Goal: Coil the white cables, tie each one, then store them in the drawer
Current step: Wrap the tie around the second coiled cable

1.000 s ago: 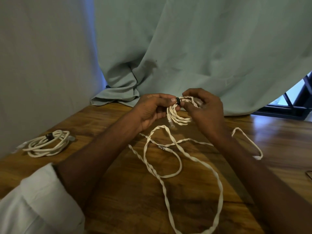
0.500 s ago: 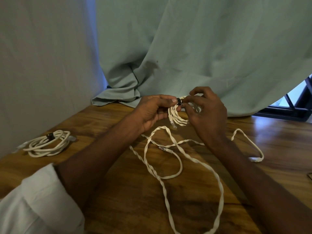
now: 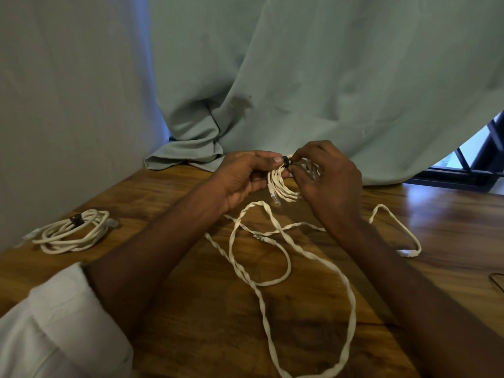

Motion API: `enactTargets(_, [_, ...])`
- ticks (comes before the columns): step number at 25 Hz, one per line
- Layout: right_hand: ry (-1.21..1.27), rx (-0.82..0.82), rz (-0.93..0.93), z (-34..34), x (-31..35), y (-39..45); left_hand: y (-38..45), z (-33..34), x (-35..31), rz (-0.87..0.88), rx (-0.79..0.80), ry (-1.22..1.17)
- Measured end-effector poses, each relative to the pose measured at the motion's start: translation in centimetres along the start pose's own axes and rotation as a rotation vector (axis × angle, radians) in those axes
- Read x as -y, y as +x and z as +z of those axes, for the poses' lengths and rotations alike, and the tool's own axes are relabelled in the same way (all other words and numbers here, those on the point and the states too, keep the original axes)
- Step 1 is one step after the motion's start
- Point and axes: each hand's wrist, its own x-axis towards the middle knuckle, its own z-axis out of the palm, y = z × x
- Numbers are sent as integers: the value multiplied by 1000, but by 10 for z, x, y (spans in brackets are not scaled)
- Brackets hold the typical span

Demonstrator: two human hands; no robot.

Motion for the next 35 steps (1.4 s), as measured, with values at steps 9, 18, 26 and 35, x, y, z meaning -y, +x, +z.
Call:
enactTargets(9, [92,71,-57,3,-6,1,-2,-1,0,15,-37,82])
enactTargets(18, [160,104,2,-4,-8,5,0,0,0,28,-1,229])
enactTargets(26, [358,83,199,-8,-2,8,-2,1,-3,54,42,232])
enactTargets(35, [128,-47,34,-4,8,0,-1,2,-4,80,29,138])
